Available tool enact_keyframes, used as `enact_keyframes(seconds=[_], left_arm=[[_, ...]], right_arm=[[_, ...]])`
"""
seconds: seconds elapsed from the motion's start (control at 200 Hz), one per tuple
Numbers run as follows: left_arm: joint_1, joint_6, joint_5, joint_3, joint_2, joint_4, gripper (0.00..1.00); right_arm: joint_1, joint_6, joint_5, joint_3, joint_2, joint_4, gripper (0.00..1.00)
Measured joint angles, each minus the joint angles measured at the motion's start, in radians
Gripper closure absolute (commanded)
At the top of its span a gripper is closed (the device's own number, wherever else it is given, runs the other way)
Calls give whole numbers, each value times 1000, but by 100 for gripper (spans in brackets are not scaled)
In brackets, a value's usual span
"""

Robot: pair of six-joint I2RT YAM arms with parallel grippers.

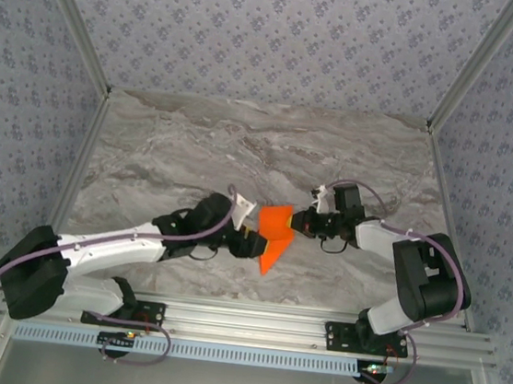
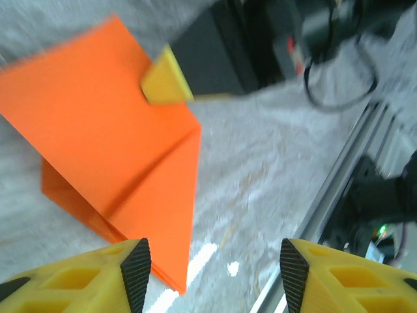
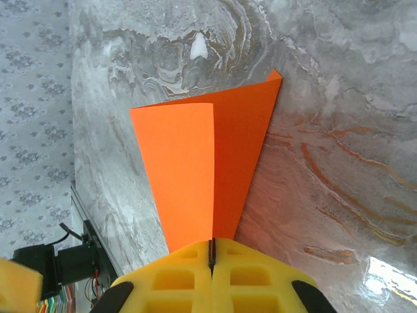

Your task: Fold a paper plane with a square sheet of paper (fold left side to right side)

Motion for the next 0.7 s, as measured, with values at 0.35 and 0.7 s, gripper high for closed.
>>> enact_keyframes(seconds=[0.35, 0.7], left_arm=[[-167, 18, -231, 188, 271, -152, 37], [-254, 17, -412, 354, 455, -291, 33]], right_arm=[[34, 44, 62, 47, 7, -91, 99], [34, 86, 74, 65, 37, -118, 99]])
